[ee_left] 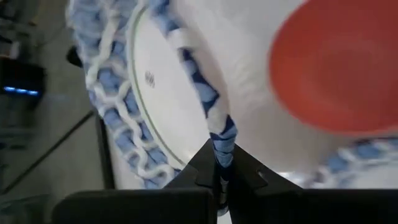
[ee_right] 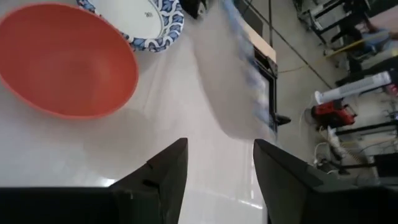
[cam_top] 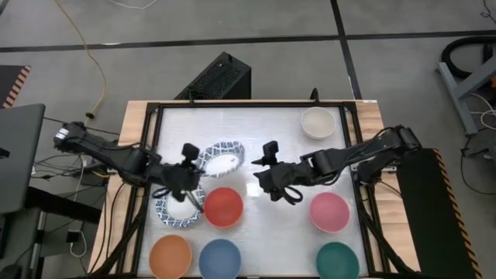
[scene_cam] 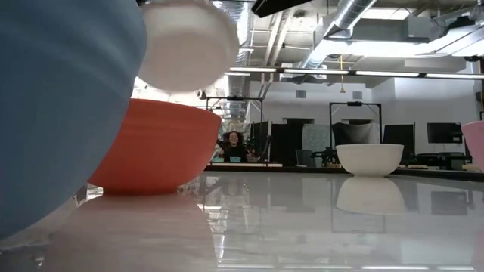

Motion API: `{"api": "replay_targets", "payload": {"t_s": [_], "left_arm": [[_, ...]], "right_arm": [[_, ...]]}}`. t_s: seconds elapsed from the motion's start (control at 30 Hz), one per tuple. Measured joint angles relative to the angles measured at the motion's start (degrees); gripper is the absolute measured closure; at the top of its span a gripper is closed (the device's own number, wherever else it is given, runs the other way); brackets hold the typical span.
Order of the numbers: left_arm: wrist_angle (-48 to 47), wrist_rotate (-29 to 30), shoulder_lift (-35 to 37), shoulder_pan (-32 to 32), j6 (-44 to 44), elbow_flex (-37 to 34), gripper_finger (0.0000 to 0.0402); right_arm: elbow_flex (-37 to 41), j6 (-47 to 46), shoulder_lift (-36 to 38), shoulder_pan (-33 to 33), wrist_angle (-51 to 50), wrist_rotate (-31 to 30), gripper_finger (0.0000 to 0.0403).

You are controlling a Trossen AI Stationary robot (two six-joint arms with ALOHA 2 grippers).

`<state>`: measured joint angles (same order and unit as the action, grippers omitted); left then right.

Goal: Nest bowls inside each other
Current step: Stack the blue patterned bowl into the blue patterned bowl

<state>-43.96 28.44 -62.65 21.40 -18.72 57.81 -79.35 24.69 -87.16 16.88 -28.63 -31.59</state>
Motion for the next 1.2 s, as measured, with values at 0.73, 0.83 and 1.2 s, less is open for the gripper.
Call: {"api": "replay_targets", "payload": {"t_s": [0.73, 0.83, 1.2], "left_arm": [[-26.38, 1.55, -2.81, 24.93, 30.89, 2.36, 0.0401], [-27.07, -0.71, -4.27, 25.26, 31.11, 5.10, 0.0401], [-30.24, 5.82, -4.68, 31.96, 34.35, 11.35, 0.0401]], "right_arm": [[0.00, 9.34, -7.85, -1.68, 19.83, 22.30, 0.0204], [0.00, 11.27, -9.26, -2.47, 23.32, 23.49, 0.0204], [0.00, 10.43, -9.77, -3.87, 27.85, 27.67, 0.0204]]}}
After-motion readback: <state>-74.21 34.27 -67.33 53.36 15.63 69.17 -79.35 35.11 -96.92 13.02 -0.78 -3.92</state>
